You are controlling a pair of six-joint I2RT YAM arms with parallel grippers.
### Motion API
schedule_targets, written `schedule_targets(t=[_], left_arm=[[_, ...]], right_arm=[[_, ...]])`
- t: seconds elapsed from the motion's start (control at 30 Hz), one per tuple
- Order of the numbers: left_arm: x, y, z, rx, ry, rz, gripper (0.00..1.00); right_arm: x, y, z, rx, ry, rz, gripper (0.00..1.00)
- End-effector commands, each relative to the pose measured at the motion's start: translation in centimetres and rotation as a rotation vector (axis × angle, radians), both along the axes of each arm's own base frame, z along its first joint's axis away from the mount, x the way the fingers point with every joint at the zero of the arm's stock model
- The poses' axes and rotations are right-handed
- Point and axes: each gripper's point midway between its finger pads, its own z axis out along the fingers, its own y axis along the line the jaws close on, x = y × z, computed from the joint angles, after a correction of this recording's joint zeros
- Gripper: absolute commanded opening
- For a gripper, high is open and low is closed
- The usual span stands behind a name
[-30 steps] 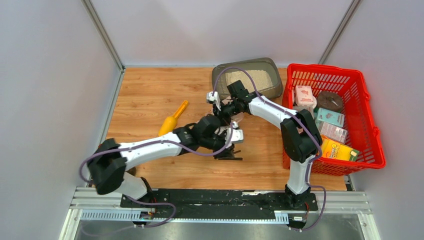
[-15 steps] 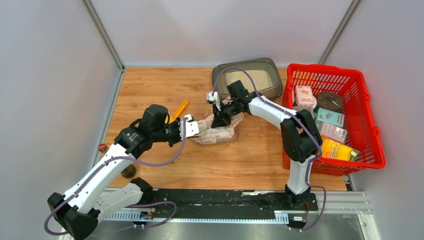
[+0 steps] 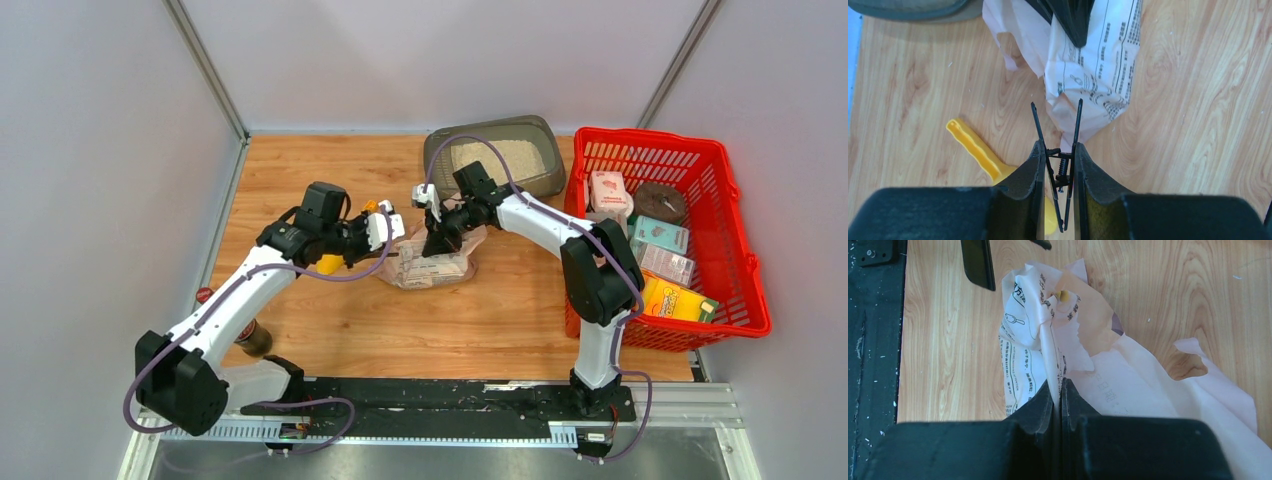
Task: Fill the litter box with clean litter
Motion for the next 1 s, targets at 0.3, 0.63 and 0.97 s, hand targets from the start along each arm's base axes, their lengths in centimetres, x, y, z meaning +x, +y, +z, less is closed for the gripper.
schedule_targets(t=[0.3, 0.63, 0.97], left_arm=[[2.8, -3.7, 1.5, -0.151, 0.010, -0.034, 0.06], [2.9, -6.5, 0.2, -0.193, 0.112, -0.128, 0.03], [3.1, -6.4, -2.1, -0.121, 0.096, -0.135, 0.00]], right_arm=[[0.8, 1.6, -0.5, 0.003, -0.036, -0.003, 0.06], [0.6, 1.5, -0.4, 0.000, -0.041, -0.002, 0.08], [0.4, -0.1, 0.8, -0.028, -0.103, -0.005, 0.51]])
